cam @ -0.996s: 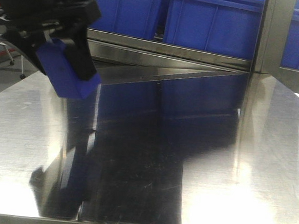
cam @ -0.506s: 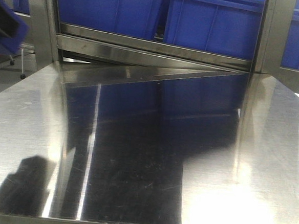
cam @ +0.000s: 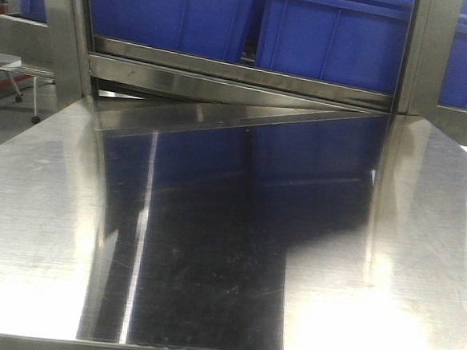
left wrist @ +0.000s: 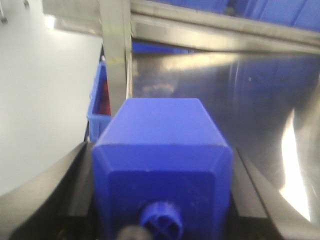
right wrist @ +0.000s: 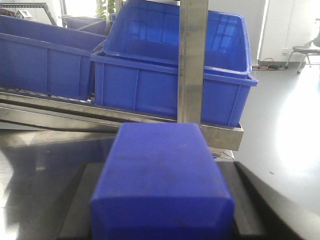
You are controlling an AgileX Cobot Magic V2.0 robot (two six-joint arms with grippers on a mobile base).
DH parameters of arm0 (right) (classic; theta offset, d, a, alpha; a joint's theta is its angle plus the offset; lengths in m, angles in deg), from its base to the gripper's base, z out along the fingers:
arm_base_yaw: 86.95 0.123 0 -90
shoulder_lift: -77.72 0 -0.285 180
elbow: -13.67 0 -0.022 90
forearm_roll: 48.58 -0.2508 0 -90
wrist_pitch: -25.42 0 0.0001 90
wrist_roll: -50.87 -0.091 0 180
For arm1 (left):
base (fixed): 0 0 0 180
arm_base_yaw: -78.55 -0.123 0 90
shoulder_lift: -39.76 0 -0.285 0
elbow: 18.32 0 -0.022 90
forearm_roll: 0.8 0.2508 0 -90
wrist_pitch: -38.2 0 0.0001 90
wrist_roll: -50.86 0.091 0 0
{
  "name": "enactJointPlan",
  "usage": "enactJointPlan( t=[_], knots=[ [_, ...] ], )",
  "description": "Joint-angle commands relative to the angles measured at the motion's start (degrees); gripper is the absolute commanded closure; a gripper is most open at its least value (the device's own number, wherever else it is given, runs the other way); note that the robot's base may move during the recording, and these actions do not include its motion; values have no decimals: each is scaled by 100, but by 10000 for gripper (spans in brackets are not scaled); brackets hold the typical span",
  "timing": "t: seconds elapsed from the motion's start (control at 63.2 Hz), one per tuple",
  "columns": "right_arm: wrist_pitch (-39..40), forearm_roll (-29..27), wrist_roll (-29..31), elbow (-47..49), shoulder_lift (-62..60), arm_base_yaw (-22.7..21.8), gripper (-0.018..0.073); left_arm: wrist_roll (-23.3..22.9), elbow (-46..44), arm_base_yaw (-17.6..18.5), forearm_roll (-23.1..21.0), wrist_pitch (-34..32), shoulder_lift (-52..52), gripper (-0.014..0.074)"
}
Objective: Pick and sort blue part to right shelf
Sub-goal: 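Hold both blue parts raised in the left and right grippers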
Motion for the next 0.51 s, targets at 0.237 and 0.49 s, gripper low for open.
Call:
enactJointPlan(
  t=[0.237, 0.49],
  knots=[
    [542, 82, 70, 168, 54, -18, 147, 10, 10, -24, -63, -374, -1472, 230],
    [542, 82, 70, 168, 54, -18, 147, 10, 10, -24, -39, -374, -1811, 230]
  ],
)
